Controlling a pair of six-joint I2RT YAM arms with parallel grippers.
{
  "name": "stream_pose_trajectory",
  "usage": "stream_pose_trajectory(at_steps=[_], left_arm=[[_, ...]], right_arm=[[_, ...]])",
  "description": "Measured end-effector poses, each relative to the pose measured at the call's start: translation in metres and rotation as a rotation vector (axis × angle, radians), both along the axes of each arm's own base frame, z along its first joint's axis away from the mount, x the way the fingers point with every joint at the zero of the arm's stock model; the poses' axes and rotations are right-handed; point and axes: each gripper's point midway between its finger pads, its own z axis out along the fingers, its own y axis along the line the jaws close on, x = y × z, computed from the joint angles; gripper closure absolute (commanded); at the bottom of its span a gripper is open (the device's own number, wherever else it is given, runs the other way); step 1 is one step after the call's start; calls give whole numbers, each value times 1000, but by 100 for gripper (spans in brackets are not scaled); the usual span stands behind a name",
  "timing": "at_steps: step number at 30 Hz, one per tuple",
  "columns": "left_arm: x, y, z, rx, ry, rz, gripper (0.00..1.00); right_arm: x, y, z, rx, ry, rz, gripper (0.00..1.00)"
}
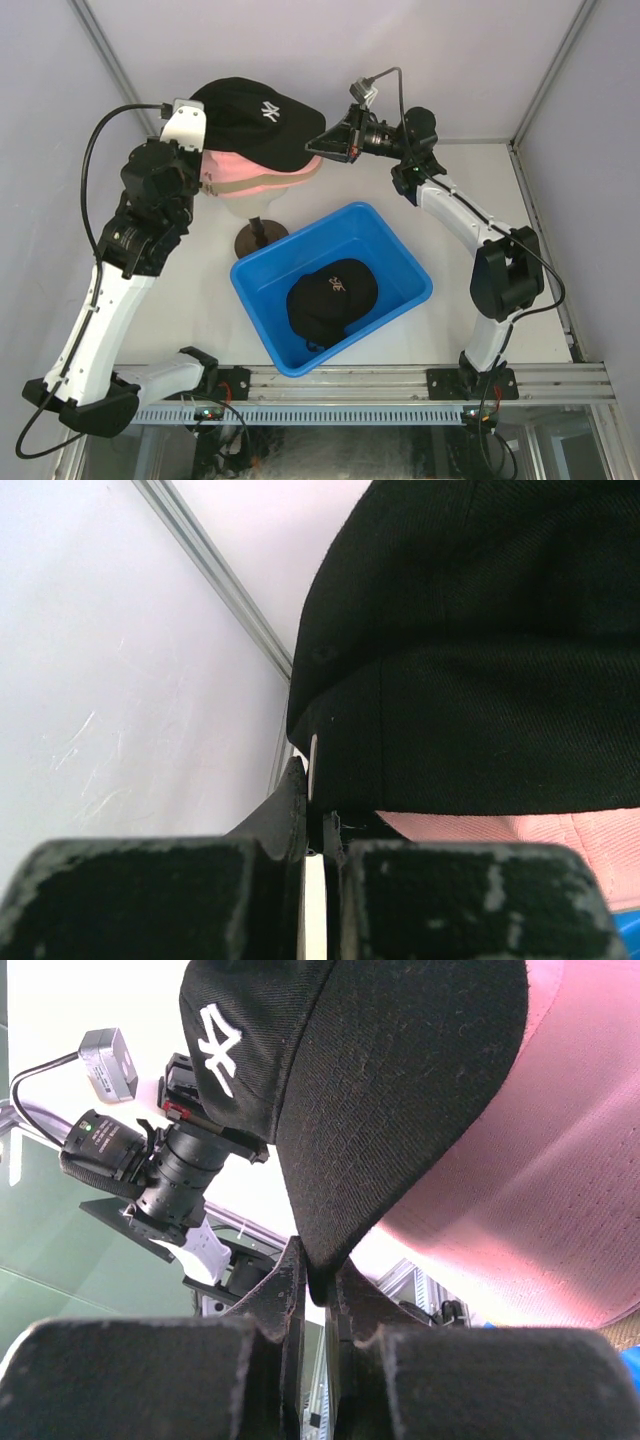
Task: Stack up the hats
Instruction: Stack the hat on the hat.
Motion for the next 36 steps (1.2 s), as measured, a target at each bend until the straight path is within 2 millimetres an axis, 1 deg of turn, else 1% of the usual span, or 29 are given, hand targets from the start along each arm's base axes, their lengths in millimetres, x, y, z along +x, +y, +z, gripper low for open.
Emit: stream_pose_trajectory(at_steps=[19,30,36], left_arm=[[0,-2,-3,-20,7,-2,100],[1,-12,-4,-24,9,-51,100],[2,-13,-3,-26,4,-52,99]], right_arm=[[2,-1,-9,8,-20,1,100],[-4,-12,-14,-20,59,-29,100],[-5,-14,-9,-44,117,-38,100]])
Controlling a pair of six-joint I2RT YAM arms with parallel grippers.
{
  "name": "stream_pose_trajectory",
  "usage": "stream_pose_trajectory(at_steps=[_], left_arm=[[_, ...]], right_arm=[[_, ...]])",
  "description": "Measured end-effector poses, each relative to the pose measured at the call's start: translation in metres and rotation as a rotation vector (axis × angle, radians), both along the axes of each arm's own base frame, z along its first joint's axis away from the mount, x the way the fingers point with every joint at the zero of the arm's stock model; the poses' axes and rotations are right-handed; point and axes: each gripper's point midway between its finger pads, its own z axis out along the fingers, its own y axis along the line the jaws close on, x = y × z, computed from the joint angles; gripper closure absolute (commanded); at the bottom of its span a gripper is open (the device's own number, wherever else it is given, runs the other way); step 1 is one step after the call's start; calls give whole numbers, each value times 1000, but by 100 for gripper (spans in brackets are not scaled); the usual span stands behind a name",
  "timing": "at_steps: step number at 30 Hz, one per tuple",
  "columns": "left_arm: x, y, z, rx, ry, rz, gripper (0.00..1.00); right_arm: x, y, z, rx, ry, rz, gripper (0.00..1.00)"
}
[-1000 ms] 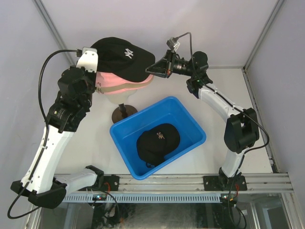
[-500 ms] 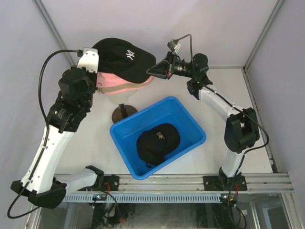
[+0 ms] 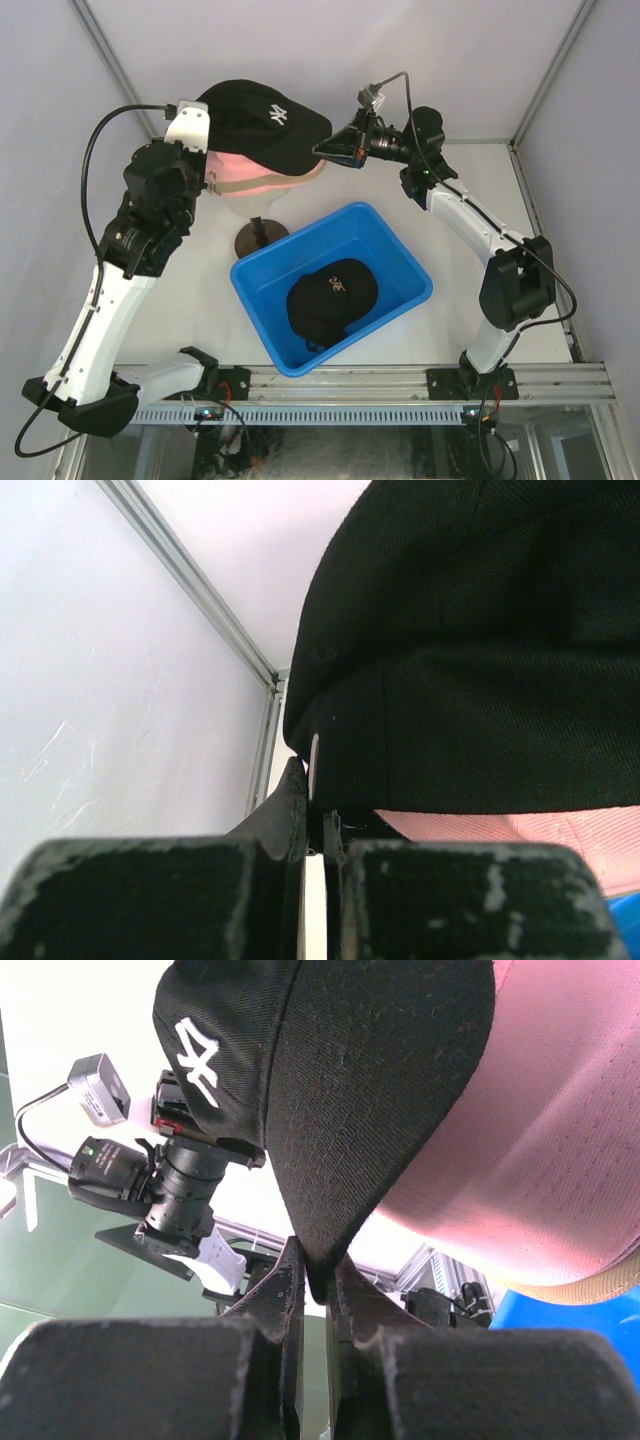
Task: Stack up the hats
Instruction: Stack the hat on the hat.
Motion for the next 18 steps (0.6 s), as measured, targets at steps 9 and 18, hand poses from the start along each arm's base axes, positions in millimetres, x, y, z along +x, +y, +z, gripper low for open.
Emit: stream_pose_trajectory(at_steps=[9,18], left_arm=[[-3,11,4,-10,-34,64,92],[-19,29,20,-52,-132,130,85]], right_arm=[[-2,6,27,-25,56,6,100],[-9,22,33,-71,166,2,100]])
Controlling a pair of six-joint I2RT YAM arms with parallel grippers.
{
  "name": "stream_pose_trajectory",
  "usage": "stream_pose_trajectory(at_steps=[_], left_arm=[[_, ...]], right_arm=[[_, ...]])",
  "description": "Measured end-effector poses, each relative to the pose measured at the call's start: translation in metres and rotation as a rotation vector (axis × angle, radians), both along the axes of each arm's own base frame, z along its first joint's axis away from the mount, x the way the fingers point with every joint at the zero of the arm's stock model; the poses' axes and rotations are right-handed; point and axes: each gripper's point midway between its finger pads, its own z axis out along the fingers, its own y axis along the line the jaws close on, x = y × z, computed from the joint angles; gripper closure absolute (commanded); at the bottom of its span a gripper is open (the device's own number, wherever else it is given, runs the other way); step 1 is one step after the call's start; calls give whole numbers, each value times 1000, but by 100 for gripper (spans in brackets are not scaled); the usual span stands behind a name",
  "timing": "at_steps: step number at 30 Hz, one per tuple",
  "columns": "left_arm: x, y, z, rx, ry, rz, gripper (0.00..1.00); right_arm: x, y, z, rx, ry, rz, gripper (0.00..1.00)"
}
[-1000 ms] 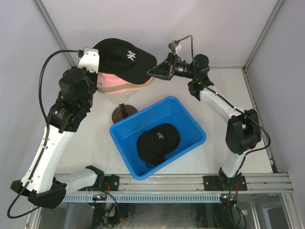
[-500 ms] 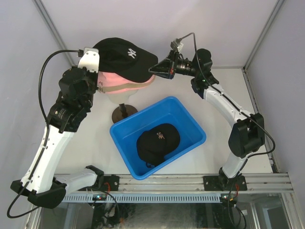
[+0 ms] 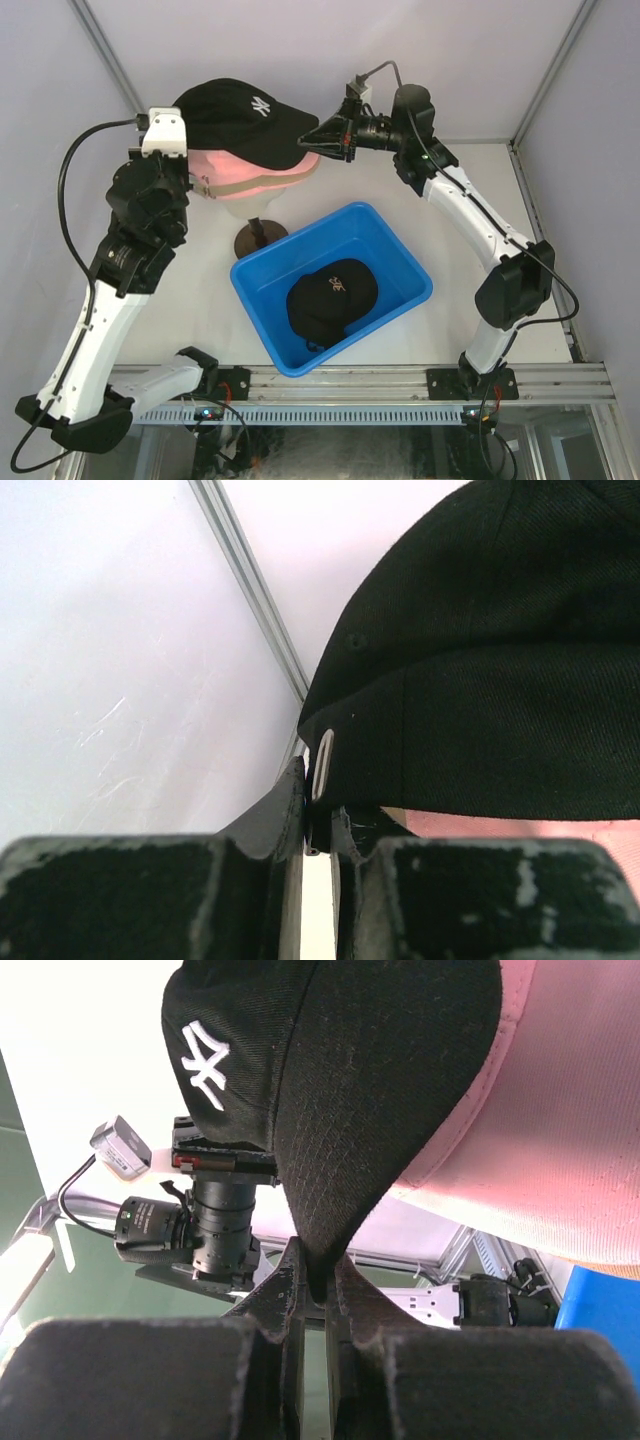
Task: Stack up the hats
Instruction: Stack the hat on the hat.
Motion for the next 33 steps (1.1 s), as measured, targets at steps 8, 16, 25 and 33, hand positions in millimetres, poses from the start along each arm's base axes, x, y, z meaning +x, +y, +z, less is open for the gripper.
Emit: stream_pose_trajectory(at_steps=[8,16,25,33], left_arm=[[1,2,-7,-6,-7,19,84],[-4,8,-13,-15,-17,42,71],[-15,18,-3,-50,-62,75,57],[-20,24,-4,-69,-72,102,43]], right_arm=[[1,2,-10,-30,60,-12,100],[1,1,-18,-43,83,-18,100],[5,0,-22,-48,94,-35,100],[5,0,-23,-52,100,-35,100]])
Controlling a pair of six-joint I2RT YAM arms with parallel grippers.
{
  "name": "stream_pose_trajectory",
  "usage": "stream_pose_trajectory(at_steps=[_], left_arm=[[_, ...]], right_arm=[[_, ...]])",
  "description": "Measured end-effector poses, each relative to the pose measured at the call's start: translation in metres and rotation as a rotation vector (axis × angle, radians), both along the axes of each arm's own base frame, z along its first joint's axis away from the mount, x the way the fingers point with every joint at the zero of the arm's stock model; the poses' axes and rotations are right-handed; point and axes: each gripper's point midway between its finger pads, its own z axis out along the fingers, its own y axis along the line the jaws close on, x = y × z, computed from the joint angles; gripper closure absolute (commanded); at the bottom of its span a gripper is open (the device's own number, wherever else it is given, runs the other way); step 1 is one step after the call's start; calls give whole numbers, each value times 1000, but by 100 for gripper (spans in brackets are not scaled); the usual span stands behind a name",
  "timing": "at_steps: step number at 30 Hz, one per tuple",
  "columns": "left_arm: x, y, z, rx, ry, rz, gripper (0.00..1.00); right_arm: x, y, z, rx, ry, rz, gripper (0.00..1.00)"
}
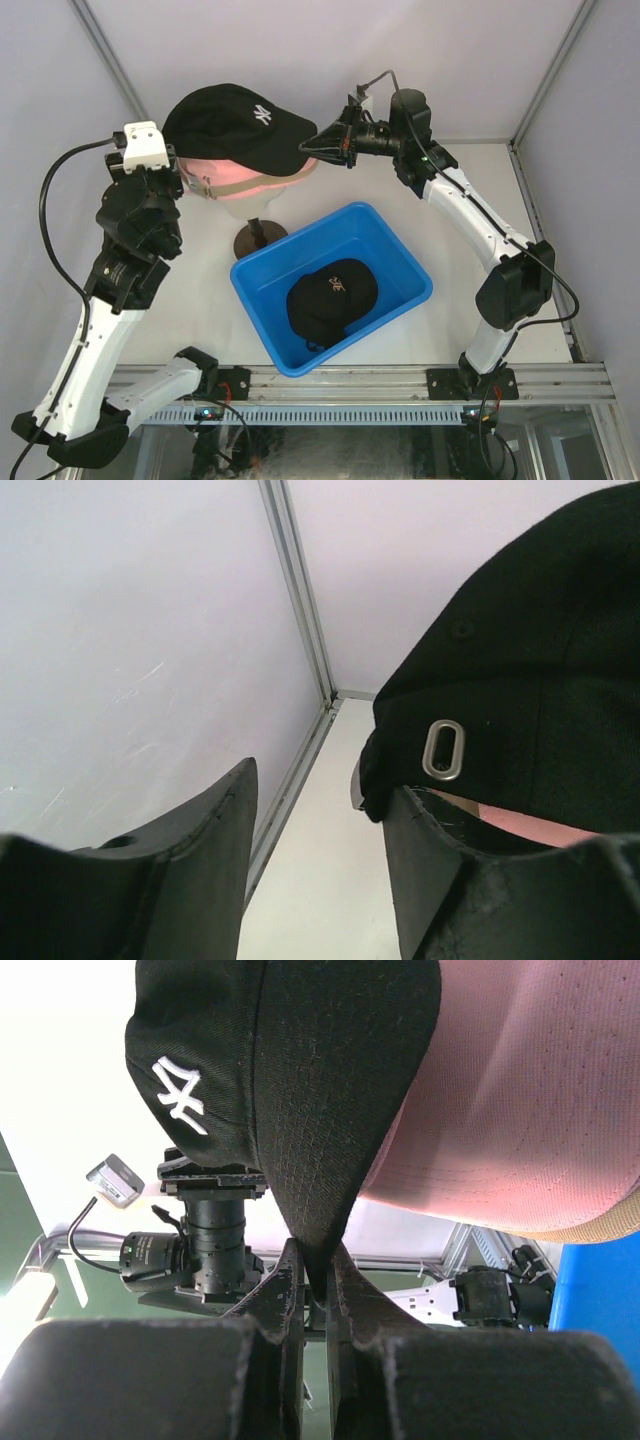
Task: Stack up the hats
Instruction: Stack the hat on the hat.
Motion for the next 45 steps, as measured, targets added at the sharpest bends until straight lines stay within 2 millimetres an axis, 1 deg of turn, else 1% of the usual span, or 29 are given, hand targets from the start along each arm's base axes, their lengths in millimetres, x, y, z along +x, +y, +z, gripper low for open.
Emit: stream_pose_trajectory(at_steps=[6,14,20,29,35,45], left_arm=[[-5,4,1,-9,-7,10,38],[-11,6,-2,-31,-11,13,34],[-17,8,-6,-52,-14,11,34],[-25,8,-20,-124,-35,-7,33],[-31,10,-30,-174,-51,-5,32],[-37,11,-32,-199,-71,-20,31]], right_arm=[[0,0,1,-3,6,-3,100],[1,1,-1,-10,12,-13,100],[0,3,-1,-12,11,-16,100],[-1,6,-1,-12,9,-15,100],[-6,13,-2,-19,14,-14,100],[-6,17,-5,-31,26,-40,100]])
